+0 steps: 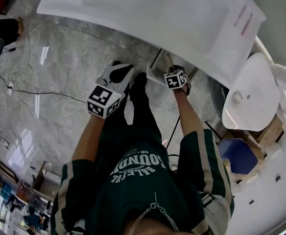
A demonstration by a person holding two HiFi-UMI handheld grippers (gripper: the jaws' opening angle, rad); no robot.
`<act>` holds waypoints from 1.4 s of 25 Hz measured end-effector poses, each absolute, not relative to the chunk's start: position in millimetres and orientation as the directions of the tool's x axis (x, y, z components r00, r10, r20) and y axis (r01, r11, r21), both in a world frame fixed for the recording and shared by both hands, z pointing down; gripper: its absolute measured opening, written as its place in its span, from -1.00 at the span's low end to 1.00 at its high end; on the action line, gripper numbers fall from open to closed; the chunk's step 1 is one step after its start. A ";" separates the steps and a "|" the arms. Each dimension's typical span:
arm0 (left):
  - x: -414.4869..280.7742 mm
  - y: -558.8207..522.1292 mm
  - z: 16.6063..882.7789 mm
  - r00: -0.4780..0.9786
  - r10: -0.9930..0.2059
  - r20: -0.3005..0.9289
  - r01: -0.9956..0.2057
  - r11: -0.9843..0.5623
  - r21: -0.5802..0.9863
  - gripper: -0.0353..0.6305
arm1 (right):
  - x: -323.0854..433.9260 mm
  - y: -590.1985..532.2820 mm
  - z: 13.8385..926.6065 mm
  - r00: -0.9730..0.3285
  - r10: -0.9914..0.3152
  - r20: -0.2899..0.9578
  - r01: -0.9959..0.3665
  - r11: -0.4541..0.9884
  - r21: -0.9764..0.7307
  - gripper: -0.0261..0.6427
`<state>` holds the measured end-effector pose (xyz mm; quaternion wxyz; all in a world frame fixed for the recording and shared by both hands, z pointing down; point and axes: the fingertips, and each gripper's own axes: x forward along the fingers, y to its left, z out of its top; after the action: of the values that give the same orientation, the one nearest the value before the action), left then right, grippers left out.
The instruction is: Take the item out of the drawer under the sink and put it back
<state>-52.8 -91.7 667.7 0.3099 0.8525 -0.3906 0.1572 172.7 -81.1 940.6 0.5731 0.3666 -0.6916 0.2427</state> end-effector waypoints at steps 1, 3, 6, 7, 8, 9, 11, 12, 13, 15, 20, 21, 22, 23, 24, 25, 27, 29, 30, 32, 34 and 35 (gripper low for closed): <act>-50.8 -92.7 662.6 0.649 -0.568 0.506 -0.760 -0.508 0.404 -0.75 | 171.7 -79.9 933.8 -0.078 -0.235 0.969 -0.783 0.616 0.087 -0.78; -49.0 -93.2 651.1 0.655 -0.568 0.498 -0.755 -0.520 0.400 -0.75 | 167.5 -73.9 919.7 -0.088 -0.243 0.966 -0.779 0.621 0.086 -0.78; -49.3 -97.3 632.3 0.667 -0.571 0.480 -0.744 -0.544 0.387 -0.75 | 157.9 -67.6 894.5 -0.110 -0.264 0.958 -0.776 0.625 0.083 -0.79; -48.9 -100.6 626.5 0.671 -0.571 0.474 -0.741 -0.552 0.383 -0.75 | 154.7 -67.3 884.8 -0.120 -0.271 0.955 -0.776 0.625 0.080 -0.79; -47.9 -103.2 621.2 0.675 -0.570 0.469 -0.737 -0.559 0.380 -0.75 | 151.9 -66.2 874.6 -0.130 -0.276 0.952 -0.776 0.626 0.076 -0.79; -46.6 -104.7 616.4 0.678 -0.568 0.465 -0.733 -0.565 0.379 -0.75 | 149.2 -63.9 864.6 -0.141 -0.280 0.950 -0.777 0.626 0.069 -0.79; -45.8 -106.3 608.4 0.684 -0.564 0.462 -0.727 -0.574 0.376 -0.75 | 142.3 -57.8 846.2 -0.165 -0.287 0.944 -0.777 0.627 0.054 -0.79; -46.2 -107.5 605.0 0.685 -0.563 0.462 -0.726 -0.580 0.370 -0.75 | 138.6 -55.5 837.8 -0.175 -0.292 0.940 -0.777 0.627 0.050 -0.79; -46.7 -108.9 601.5 0.686 -0.562 0.463 -0.725 -0.586 0.362 -0.75 | 135.6 -54.0 829.8 -0.183 -0.299 0.937 -0.778 0.626 0.048 -0.79; -47.1 -111.8 594.0 0.688 -0.560 0.462 -0.721 -0.599 0.347 -0.75 | 131.8 -53.1 814.5 -0.192 -0.317 0.929 -0.785 0.618 0.048 -0.79; -49.4 -124.0 575.8 0.695 -0.564 0.446 -0.713 -0.621 0.326 -0.75 | 117.5 -55.2 774.5 -0.244 -0.354 0.903 -0.803 0.596 0.016 -0.79; -51.3 -128.2 571.6 0.693 -0.570 0.441 -0.715 -0.622 0.320 -0.75 | 112.1 -58.0 762.0 -0.265 -0.370 0.891 -0.805 0.594 0.007 -0.79; -53.8 -132.8 566.8 0.691 -0.577 0.435 -0.717 -0.622 0.314 -0.75 | 106.8 -62.2 748.6 -0.285 -0.389 0.876 -0.808 0.589 -0.001 -0.79; -56.7 -137.8 561.7 0.689 -0.584 0.428 -0.719 -0.623 0.307 -0.75 | 102.4 -67.8 735.2 -0.302 -0.409 0.861 -0.815 0.580 -0.011 -0.79; -59.6 -143.0 556.4 0.687 -0.591 0.422 -0.721 -0.624 0.300 -0.75 | 99.1 -74.4 721.8 -0.316 -0.428 0.847 -0.824 0.565 -0.021 -0.79; -62.1 -147.9 551.2 0.686 -0.598 0.414 -0.723 -0.626 0.293 -0.75 | 97.2 -81.9 707.9 -0.324 -0.449 0.833 -0.835 0.549 -0.028 -0.79; -65.8 -156.9 541.2 0.683 -0.612 0.398 -0.726 -0.628 0.281 -0.75 | 97.3 -98.4 680.4 -0.331 -0.498 0.802 -0.854 0.520 -0.030 -0.79; -68.4 -165.5 531.8 0.680 -0.626 0.382 -0.730 -0.628 0.270 -0.75 | 99.7 -116.8 650.4 -0.332 -0.553 0.764 -0.867 0.498 -0.017 -0.79; -69.7 -169.8 527.3 0.678 -0.632 0.374 -0.731 -0.629 0.263 -0.75 | 101.4 -126.0 636.2 -0.333 -0.581 0.742 -0.874 0.485 -0.013 -0.79; -71.6 -178.8 517.3 0.676 -0.644 0.358 -0.734 -0.633 0.247 -0.75 | 106.1 -144.1 607.3 -0.339 -0.635 0.694 -0.891 0.454 -0.019 -0.79; -72.8 -186.1 505.8 0.676 -0.654 0.339 -0.734 -0.639 0.229 -0.75 | 110.0 -160.7 574.5 -0.345 -0.690 0.636 -0.904 0.427 -0.027 -0.79; -74.0 -188.8 500.1 0.676 -0.658 0.332 -0.734 -0.643 0.220 -0.75 | 110.8 -167.7 557.7 -0.346 -0.716 0.606 -0.909 0.416 -0.028 -0.79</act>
<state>-74.0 -188.8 500.1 0.1702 0.8995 -0.3867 0.1113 110.8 -167.7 557.7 0.2619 0.5081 -0.7996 0.1838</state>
